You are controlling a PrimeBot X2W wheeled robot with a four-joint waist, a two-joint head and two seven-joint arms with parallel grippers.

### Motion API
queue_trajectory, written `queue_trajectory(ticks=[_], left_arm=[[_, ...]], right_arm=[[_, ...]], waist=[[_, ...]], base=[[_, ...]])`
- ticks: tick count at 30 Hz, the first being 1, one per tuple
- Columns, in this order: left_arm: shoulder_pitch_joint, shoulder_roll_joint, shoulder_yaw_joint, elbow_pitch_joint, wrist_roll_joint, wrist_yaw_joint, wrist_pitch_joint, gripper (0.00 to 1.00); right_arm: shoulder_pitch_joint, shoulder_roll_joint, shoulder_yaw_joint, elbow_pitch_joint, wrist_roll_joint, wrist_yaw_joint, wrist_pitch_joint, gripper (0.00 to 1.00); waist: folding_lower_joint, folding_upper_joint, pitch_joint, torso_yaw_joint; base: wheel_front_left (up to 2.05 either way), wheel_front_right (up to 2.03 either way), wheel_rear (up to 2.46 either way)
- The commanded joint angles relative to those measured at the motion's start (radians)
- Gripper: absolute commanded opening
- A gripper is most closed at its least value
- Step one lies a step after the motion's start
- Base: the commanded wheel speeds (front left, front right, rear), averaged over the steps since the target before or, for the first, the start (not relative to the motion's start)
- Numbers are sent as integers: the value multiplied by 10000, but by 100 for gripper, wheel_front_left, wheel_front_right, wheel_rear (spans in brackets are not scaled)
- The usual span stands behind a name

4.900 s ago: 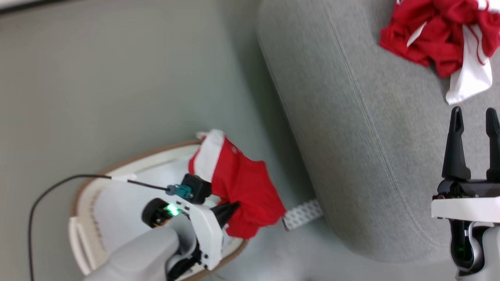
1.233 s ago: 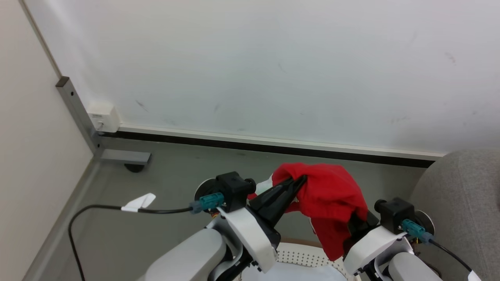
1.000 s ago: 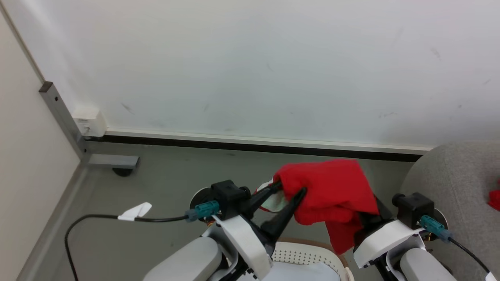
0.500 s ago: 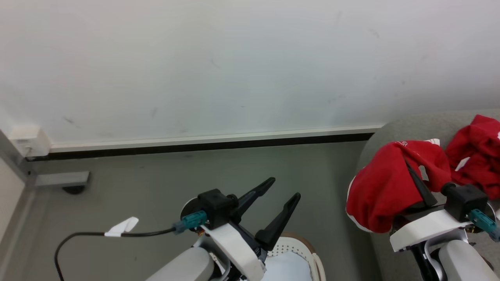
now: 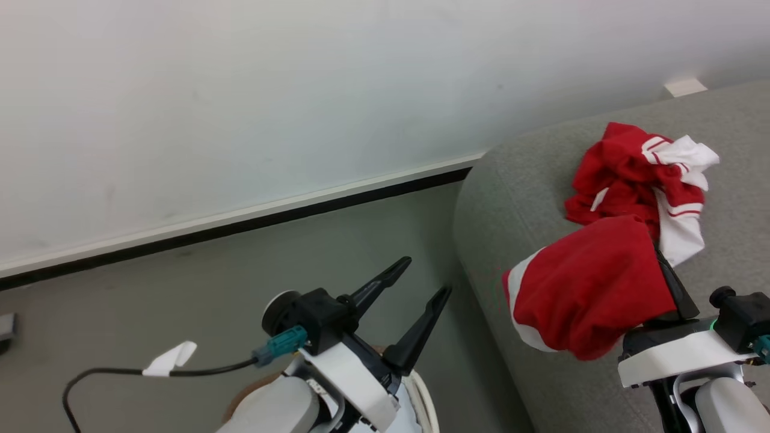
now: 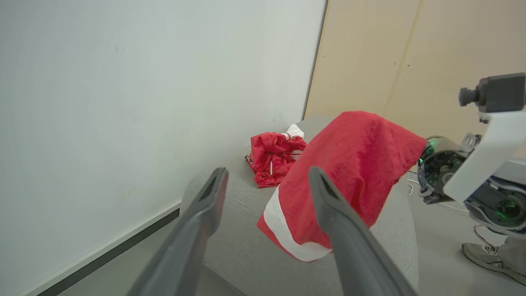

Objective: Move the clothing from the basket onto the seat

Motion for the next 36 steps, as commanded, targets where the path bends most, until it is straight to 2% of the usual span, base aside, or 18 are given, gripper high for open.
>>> queue_trajectory(ticks=[1, 10, 18, 24, 31, 36], left_arm=[[226, -30, 112, 17, 149, -57, 0, 100], [334, -117, 454, 114, 758, -202, -2, 100], [377, -206, 571, 211, 1074, -278, -2, 100], [248, -205, 637, 149, 1177, -312, -3, 100], [-140, 199, 473, 40, 1211, -319, -3, 100], [-496, 638, 275, -88, 1081, -317, 5, 100]], right_arm=[[230, 36, -129, -180, 36, -25, -23, 0], [627, 280, -413, -700, -124, -25, -23, 0], [653, 293, -511, -890, -191, -25, -23, 0], [108, 7, -1175, -1043, -476, -25, -23, 0], [-1271, -584, -2109, -829, -513, -25, 48, 0], [-2395, -1102, -2995, -232, -985, -25, 598, 0]], waist=[[0, -1, 180, -578], [0, -1, 504, -1481], [0, -1, 625, -1724], [0, -1, 893, -1609], [0, -1, 1941, -1167], [0, -1, 2882, -730]], base=[[0, 0, 0], [0, 0, 0], [0, 0, 0], [0, 0, 0], [0, 0, 0], [0, 0, 0]])
